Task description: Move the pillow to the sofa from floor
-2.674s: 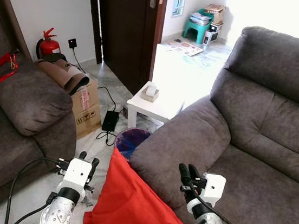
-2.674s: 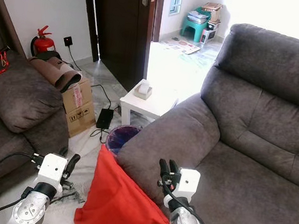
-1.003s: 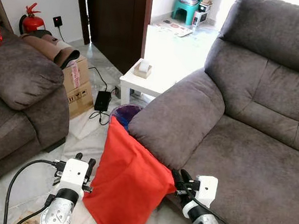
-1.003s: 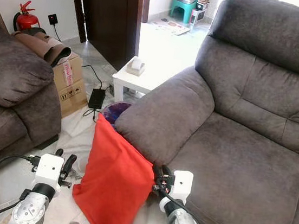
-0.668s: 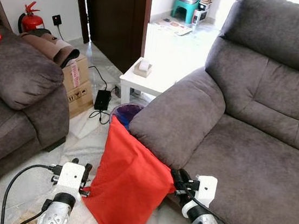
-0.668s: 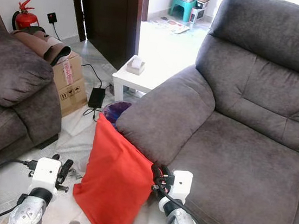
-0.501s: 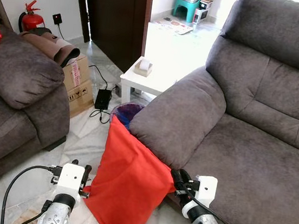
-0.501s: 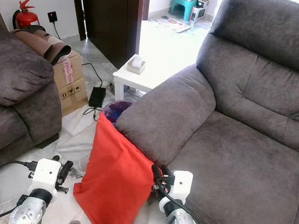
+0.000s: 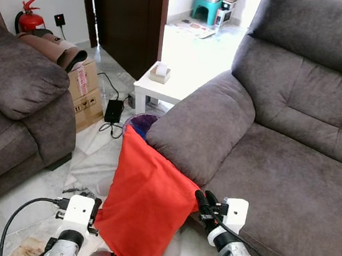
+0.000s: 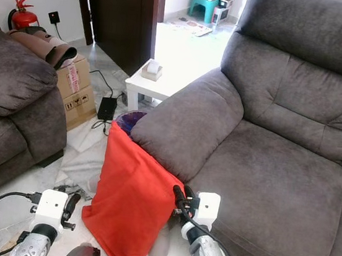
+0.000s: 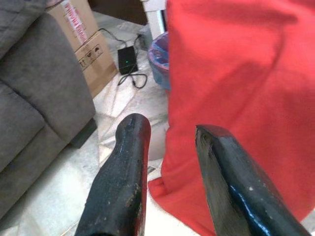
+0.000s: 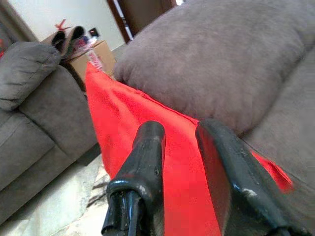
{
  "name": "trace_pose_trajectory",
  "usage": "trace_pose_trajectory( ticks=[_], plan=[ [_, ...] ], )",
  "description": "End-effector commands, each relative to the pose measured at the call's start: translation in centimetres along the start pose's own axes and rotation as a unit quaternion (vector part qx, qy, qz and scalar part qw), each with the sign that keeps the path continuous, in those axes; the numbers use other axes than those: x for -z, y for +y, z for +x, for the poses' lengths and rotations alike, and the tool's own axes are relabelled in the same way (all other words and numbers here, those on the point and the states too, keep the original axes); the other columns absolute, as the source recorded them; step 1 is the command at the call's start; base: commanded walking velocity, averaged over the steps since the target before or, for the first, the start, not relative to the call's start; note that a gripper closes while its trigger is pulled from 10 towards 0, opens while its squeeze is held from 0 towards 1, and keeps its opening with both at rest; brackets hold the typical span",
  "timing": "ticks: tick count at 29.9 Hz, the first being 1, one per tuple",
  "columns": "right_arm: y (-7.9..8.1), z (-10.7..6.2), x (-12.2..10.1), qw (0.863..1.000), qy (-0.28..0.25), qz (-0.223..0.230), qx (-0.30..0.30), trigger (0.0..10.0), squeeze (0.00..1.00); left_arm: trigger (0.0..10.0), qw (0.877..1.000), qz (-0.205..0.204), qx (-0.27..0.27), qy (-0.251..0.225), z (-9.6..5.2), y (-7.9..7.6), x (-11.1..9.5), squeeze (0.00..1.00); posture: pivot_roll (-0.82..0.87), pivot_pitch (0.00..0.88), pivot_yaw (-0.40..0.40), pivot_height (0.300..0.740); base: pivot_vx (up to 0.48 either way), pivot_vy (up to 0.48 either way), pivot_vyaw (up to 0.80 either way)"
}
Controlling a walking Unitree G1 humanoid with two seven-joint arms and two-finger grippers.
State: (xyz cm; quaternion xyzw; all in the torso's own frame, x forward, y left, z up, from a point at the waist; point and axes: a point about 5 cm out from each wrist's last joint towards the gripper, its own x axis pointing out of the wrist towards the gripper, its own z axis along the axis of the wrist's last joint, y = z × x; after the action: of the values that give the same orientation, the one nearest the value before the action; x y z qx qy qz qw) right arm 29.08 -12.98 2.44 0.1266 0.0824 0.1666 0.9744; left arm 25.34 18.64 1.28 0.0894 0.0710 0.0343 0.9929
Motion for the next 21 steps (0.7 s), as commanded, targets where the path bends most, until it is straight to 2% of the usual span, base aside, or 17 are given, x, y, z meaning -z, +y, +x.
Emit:
trace_pose_trajectory(
  ticks=[1,12,21],
  plan=[
    [-0.1,-0.2,0.5,1.000,0.009,0.004,0.005,10.0,0.00,10.0,1.000,0.002,0.000,-0.001,0.1,-0.1,0.0,0.00,-0.02,0.127,0.003,0.618,0.000,0.000,0.00],
    [-0.2,-0.2,0.6,1.000,0.013,0.010,0.009,10.0,0.00,10.0,1.000,0.002,-0.005,-0.017,0.5,0.2,-0.9,0.00,-0.01,0.121,0.004,0.618,0.000,0.000,0.00],
    [-0.2,-0.2,0.5,1.000,0.008,0.010,0.009,10.0,0.00,10.0,0.999,-0.004,-0.007,-0.053,1.3,0.2,-2.6,0.00,-0.01,0.119,0.008,0.618,0.310,0.000,0.00]
  ],
)
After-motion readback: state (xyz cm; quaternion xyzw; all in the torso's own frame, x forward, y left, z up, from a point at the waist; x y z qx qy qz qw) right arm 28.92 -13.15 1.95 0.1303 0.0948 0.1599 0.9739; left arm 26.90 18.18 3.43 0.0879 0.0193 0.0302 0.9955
